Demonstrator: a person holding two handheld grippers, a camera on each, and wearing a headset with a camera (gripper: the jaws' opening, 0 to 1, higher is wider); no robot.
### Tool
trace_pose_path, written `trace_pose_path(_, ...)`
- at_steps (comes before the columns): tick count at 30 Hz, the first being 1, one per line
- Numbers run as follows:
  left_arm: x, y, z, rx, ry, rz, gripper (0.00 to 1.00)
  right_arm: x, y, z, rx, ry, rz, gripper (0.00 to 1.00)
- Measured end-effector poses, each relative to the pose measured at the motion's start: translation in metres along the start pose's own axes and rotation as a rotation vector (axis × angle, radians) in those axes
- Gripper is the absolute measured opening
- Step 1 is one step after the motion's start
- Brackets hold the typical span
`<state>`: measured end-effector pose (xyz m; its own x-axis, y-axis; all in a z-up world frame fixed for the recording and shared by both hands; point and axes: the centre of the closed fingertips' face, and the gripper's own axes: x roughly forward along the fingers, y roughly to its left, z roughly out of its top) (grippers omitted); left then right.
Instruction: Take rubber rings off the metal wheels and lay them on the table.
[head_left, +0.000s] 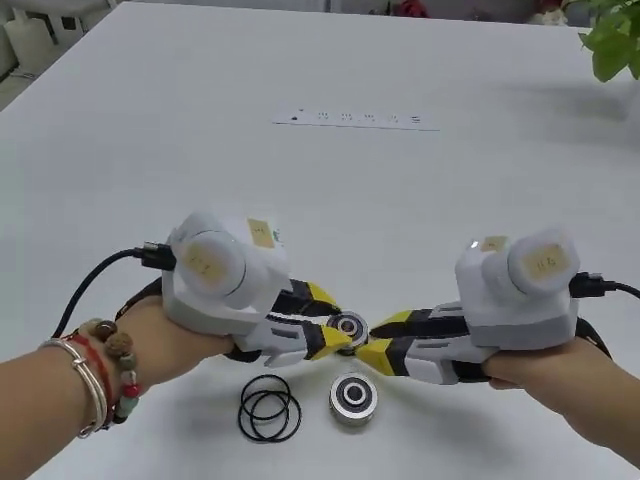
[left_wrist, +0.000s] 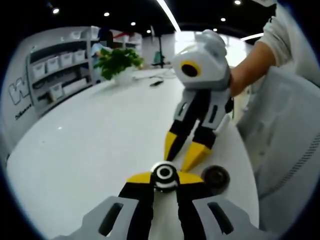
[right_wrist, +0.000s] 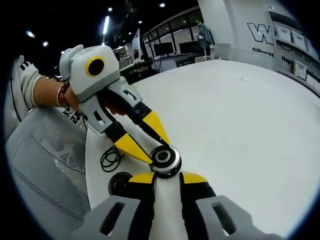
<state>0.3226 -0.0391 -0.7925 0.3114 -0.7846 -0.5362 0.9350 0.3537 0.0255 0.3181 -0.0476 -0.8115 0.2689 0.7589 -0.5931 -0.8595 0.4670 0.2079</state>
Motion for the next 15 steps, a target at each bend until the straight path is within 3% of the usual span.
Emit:
trace_pose_path(5,-0.0001,0.0004,-0.0008,-0.018,-0.006,0.003,0.15,0.0012,0.0011,-0.0022,-0.055,0.004,-0.002,0.09)
trace_pose_path(9,-0.0007,0.0001,-0.0018,-0.037,-0.008,-0.001,0.14,0.0003,-0.0021,0.0005,-0.050,-0.011,-0.020,0.01)
trace_pose_path(15,-0.0005,-0.0034,-0.0016,-0.008,0.000,-0.006,0.14,-0.0004,-0.0011,-0.0003,-0.033,0.003,-0.024,0.00)
